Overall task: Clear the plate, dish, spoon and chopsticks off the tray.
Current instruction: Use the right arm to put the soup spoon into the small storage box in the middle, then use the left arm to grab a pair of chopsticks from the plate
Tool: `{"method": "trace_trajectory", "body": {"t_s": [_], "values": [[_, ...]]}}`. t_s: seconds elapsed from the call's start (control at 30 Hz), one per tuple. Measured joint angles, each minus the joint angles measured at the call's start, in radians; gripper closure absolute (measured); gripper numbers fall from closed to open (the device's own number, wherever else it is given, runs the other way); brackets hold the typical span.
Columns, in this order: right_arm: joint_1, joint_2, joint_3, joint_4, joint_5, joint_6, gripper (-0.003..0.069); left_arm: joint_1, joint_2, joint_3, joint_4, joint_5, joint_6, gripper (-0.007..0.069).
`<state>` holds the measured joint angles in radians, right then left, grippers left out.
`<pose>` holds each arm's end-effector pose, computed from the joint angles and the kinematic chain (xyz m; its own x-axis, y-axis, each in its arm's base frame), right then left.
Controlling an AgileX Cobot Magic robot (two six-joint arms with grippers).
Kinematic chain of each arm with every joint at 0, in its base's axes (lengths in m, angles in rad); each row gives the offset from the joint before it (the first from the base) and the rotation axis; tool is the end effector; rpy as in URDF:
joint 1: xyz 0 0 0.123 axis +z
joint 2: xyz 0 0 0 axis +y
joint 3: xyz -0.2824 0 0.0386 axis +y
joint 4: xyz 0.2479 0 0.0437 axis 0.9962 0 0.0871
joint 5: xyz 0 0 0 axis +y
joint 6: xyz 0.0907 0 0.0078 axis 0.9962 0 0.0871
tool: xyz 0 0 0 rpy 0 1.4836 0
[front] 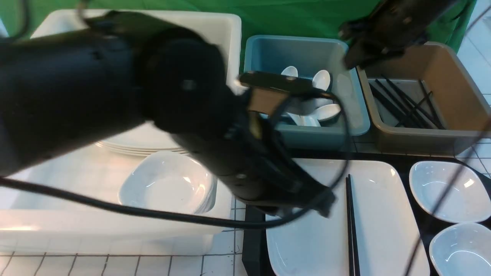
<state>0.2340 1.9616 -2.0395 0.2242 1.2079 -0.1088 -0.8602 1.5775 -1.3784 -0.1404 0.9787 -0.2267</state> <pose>0.4162 0.1187 0.3557 -0.8265 -0.2252 -0.5159 -0.3534 0.9209 0.1643 0.2099 -0.2602 0.3189 -0.7874 0.4571 -0.4136 0.5781 0.7804 -0.2381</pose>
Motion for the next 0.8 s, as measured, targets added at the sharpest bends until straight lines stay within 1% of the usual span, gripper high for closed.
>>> {"method": "trace_trajectory", "body": {"t_s": [0.03,0.13,0.23,0.37,0.4,0.47,0.5,0.57,0.6,0.63,0.67,0.73,0.77,0.8], "values": [[-0.001,-0.074,0.052,-0.033,0.000,-0.001,0.0598,-0.027,0.037,-0.050,0.013,0.020,-0.010,0.0625],[-0.003,-0.243,0.183,-0.127,0.000,-0.002,0.0644,-0.079,0.109,-0.173,0.028,0.051,-0.016,0.0625],[-0.019,-0.418,0.367,-0.195,0.005,0.000,0.0650,-0.121,0.216,-0.317,0.045,0.090,-0.037,0.0624],[-0.085,-0.617,0.578,-0.214,0.010,0.005,0.0648,-0.134,0.367,-0.457,0.052,0.180,-0.056,0.0600],[-0.106,-0.660,0.632,-0.216,0.012,0.005,0.0648,-0.136,0.403,-0.485,0.059,0.202,-0.059,0.0582],[-0.145,-0.734,0.730,-0.218,0.014,0.005,0.0643,-0.140,0.457,-0.516,0.066,0.223,-0.067,0.0532],[-0.163,-0.773,0.789,-0.218,0.014,0.005,0.0642,-0.140,0.488,-0.527,0.066,0.229,-0.069,0.0484],[-0.177,-0.816,0.842,-0.224,0.011,0.005,0.0641,-0.140,0.516,-0.530,0.067,0.235,-0.079,0.0421],[-0.183,-0.845,0.868,-0.224,0.010,0.005,0.0641,-0.140,0.532,-0.530,0.067,0.236,-0.092,0.0369],[-0.184,-0.858,0.883,-0.224,0.009,0.005,0.0641,-0.140,0.539,-0.531,0.068,0.236,-0.096,0.0342],[-0.184,-0.882,0.898,-0.224,0.007,0.005,0.0641,-0.140,0.554,-0.531,0.068,0.235,-0.104,0.0282],[-0.184,-0.905,0.909,-0.224,0.002,0.005,0.0638,-0.140,0.571,-0.531,0.068,0.221,-0.111,0.0212],[-0.184,-0.906,0.910,-0.224,0.000,0.005,0.0637,-0.140,0.573,-0.531,0.068,0.221,-0.113,0.0205],[-0.184,-0.917,0.911,-0.218,-0.009,0.005,0.0631,-0.140,0.588,-0.531,0.068,0.207,-0.120,0.0156]]}}
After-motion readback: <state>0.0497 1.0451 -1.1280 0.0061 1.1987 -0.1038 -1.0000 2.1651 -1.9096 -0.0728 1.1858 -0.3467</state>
